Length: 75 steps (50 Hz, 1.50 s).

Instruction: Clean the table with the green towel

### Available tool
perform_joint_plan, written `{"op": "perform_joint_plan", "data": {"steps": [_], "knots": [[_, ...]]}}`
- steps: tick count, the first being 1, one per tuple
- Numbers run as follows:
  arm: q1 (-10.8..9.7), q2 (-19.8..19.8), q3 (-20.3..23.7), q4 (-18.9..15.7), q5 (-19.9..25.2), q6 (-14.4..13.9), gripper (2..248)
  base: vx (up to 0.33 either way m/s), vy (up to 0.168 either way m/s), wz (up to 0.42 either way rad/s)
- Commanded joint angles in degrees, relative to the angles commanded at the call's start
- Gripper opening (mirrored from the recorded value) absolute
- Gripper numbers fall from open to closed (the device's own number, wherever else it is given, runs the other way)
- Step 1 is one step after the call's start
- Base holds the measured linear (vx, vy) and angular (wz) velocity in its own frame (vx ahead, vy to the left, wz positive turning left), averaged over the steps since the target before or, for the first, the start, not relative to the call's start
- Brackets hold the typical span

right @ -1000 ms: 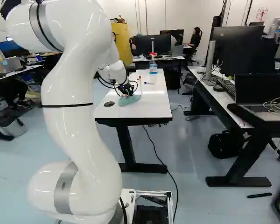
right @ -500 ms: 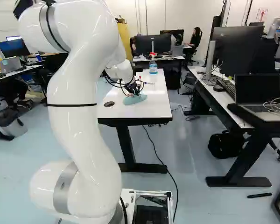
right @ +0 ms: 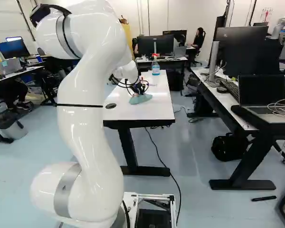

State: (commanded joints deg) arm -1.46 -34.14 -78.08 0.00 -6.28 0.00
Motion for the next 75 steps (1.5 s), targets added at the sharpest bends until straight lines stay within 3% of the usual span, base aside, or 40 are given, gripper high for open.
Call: {"op": "perform_joint_plan", "data": {"steps": [44, 60, 75], "knots": [[6.1, -5.1, -7.2, 0.0, 0.0, 0.0, 42, 0.000, 0.000, 0.000], [8.4, -5.3, -7.5, 0.0, 0.0, 0.0, 42, 0.000, 0.000, 0.000], [10.4, -3.6, -5.0, 0.0, 0.0, 0.0, 42, 0.000, 0.000, 0.000]]}}
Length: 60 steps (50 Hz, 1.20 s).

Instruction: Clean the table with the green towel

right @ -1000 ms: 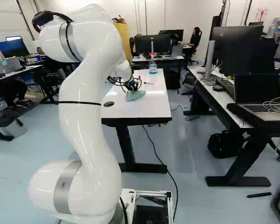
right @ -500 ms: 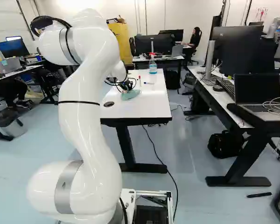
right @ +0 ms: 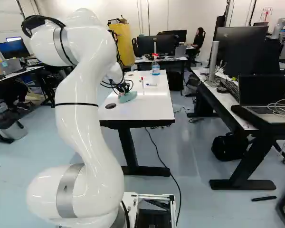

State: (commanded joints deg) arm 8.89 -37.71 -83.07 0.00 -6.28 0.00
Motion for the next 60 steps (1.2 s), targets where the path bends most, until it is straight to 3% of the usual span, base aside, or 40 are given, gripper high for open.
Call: {"op": "perform_joint_plan", "data": {"steps": [21, 60], "knots": [[0.6, 4.3, 6.0, 0.0, 0.0, 0.0, 42, 0.000, 0.000, 0.000], [-5.1, 7.8, 10.7, 0.0, 0.0, 0.0, 42, 0.000, 0.000, 0.000]]}}
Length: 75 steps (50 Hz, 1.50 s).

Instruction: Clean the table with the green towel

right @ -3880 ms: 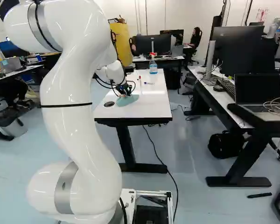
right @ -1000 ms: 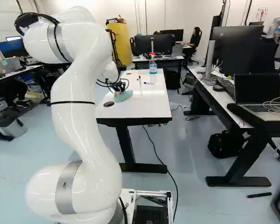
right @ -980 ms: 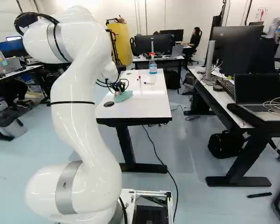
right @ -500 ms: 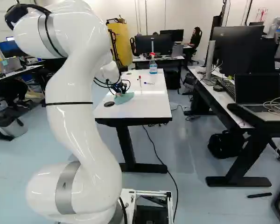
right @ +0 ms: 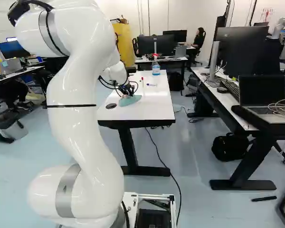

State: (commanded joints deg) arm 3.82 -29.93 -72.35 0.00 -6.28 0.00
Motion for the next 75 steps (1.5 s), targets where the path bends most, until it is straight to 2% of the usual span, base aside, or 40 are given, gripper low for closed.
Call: {"op": "perform_joint_plan", "data": {"steps": [19, 48, 59, 75], "knots": [[-3.0, 0.9, 1.2, 0.0, 0.0, 0.0, 42, 0.000, 0.000, 0.000], [-7.6, 0.2, 0.3, 0.0, 0.0, 0.0, 42, 0.000, 0.000, 0.000], [-7.6, 0.9, 0.6, 0.0, 0.0, 0.0, 42, 0.000, 0.000, 0.000], [-6.3, 6.1, 5.1, 0.0, 0.0, 0.0, 42, 0.000, 0.000, 0.000]]}}
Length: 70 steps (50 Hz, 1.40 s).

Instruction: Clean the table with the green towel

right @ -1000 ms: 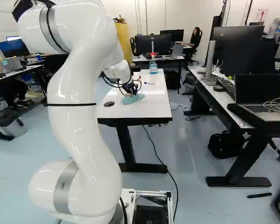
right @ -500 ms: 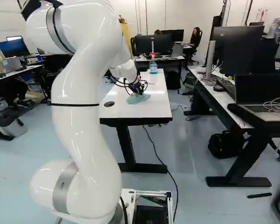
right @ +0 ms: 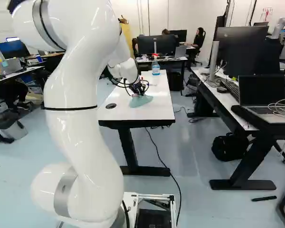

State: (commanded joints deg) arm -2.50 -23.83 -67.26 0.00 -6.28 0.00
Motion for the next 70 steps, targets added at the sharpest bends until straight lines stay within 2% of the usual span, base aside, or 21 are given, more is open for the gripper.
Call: {"op": "perform_joint_plan", "data": {"steps": [8, 45, 70], "knots": [[0.8, 3.0, 2.6, 0.0, 0.0, 0.0, 42, 0.000, 0.000, 0.000], [4.4, 11.8, 13.2, 0.0, 0.0, 0.0, 42, 0.000, 0.000, 0.000], [4.4, 12.1, 13.5, 0.0, 0.0, 0.0, 42, 0.000, 0.000, 0.000]]}}
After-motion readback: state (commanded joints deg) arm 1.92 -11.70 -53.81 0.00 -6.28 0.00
